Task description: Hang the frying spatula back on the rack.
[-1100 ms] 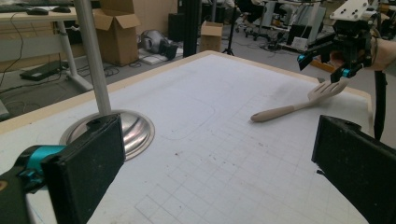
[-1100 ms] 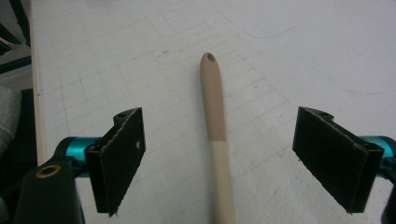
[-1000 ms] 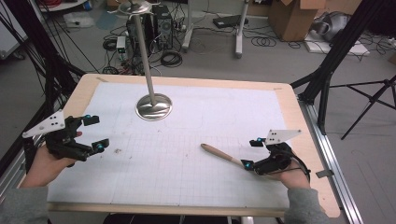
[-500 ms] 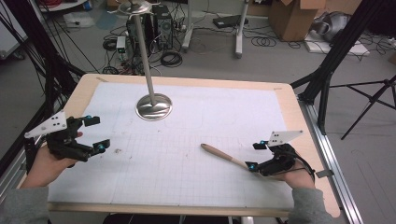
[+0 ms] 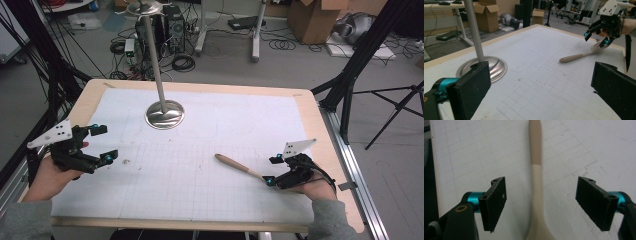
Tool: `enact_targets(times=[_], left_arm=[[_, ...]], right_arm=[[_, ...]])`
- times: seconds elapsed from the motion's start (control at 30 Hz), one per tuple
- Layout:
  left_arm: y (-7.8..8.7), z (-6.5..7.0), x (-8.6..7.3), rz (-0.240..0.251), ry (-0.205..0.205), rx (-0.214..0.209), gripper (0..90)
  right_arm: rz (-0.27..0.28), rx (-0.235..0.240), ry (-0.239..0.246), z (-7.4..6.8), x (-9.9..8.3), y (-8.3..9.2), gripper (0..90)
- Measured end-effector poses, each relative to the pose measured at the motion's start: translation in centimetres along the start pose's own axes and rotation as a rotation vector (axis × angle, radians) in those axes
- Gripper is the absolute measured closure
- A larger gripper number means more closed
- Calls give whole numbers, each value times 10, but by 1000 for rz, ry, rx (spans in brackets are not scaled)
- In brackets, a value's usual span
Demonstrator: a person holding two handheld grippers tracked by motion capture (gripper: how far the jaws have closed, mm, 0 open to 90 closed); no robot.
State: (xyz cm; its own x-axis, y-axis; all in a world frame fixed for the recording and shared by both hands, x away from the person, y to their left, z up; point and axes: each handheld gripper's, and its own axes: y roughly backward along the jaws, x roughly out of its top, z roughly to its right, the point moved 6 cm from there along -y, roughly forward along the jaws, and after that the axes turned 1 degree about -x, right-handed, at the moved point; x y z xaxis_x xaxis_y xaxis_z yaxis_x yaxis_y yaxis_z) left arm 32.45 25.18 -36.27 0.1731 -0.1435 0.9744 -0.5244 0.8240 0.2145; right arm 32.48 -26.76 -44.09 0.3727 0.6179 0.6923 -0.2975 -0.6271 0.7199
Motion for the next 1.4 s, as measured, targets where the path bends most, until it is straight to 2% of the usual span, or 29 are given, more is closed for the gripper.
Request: enact_targets(times=[0.2,0.47,0.6,0.87,1.03,1.4], left_arm=[[1,0,0,2,3,1,32],[2,-1,-1,4,5,1,32],[2,-1,-1,5,9,2,32],[4,-1,-2,6,10,4,32],[4,-1,-3,2,10,5,32],[4,-2,-4,-4,9,9,32]], right_arm=[[-60,18,-21,2,-3,-6,314],[-140,31,8,3,-8,-14,381],[-153,35,23,3,-8,-16,413],[-187,58,7,2,-10,-19,471],[-183,69,-1,2,-11,-19,511],[-188,74,-30,4,-13,-21,529]])
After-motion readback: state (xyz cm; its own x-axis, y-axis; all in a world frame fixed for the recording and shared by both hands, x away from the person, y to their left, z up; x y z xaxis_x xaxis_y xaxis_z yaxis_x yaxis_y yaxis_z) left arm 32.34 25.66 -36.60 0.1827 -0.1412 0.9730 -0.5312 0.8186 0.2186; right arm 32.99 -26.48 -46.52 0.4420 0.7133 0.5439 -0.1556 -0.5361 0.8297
